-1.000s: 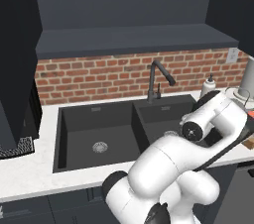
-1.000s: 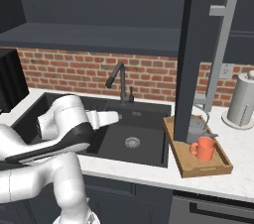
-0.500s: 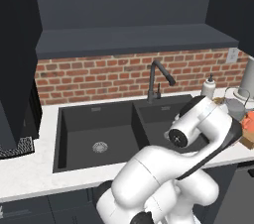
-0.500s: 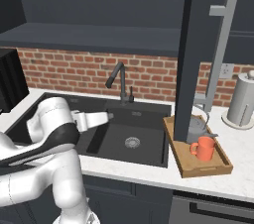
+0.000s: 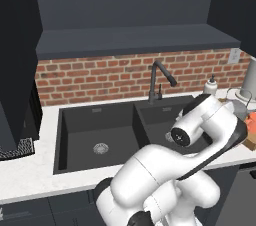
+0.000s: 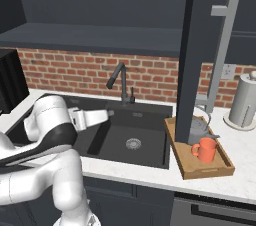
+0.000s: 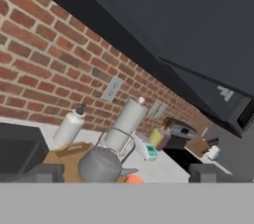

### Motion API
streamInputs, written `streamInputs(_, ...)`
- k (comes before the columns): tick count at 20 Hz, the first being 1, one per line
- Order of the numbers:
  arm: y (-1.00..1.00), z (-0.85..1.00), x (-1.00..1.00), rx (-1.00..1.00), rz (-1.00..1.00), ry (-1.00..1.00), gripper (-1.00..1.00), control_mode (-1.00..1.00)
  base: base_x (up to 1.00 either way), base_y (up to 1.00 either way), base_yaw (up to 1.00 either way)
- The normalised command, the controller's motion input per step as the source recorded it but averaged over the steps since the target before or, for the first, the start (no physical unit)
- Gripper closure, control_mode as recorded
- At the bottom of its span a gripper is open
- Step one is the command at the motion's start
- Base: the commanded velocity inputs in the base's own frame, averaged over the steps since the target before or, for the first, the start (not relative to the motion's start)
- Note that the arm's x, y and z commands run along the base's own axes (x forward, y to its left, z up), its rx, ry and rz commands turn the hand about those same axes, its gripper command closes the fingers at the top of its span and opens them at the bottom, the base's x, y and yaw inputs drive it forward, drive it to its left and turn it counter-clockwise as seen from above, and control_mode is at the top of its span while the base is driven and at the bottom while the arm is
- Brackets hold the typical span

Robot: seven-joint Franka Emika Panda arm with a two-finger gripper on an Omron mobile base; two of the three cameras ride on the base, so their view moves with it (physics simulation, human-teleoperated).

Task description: Pick the kettle from the counter and place it on the tray. Then pick the mug from the cabinet and place it on the tray. Then close the cabinet doors.

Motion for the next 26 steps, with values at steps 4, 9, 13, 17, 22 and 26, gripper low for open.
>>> streamInputs(4,0.33,0.68,-0.28,0.21,0.00,0.00,-1.00,-1.00,0.00,0.00,0.00)
streamInputs(9,0.37,0.64,-0.34,0.09,0.00,-0.06,-1.00,-1.00,0.00,0.00,0.00)
streamInputs(13,0.37,0.65,-0.37,0.00,0.07,-0.20,-1.00,-1.00,0.00,0.00,0.00)
streamInputs(17,0.41,0.68,-0.38,0.00,0.12,-0.26,-1.00,-1.00,0.00,0.00,0.00)
streamInputs(22,0.44,0.69,-0.38,0.04,0.11,-0.20,-1.00,-1.00,0.00,0.00,0.00)
streamInputs(26,0.45,0.73,-0.32,0.12,0.07,-0.11,-1.00,-1.00,0.00,0.00,0.00)
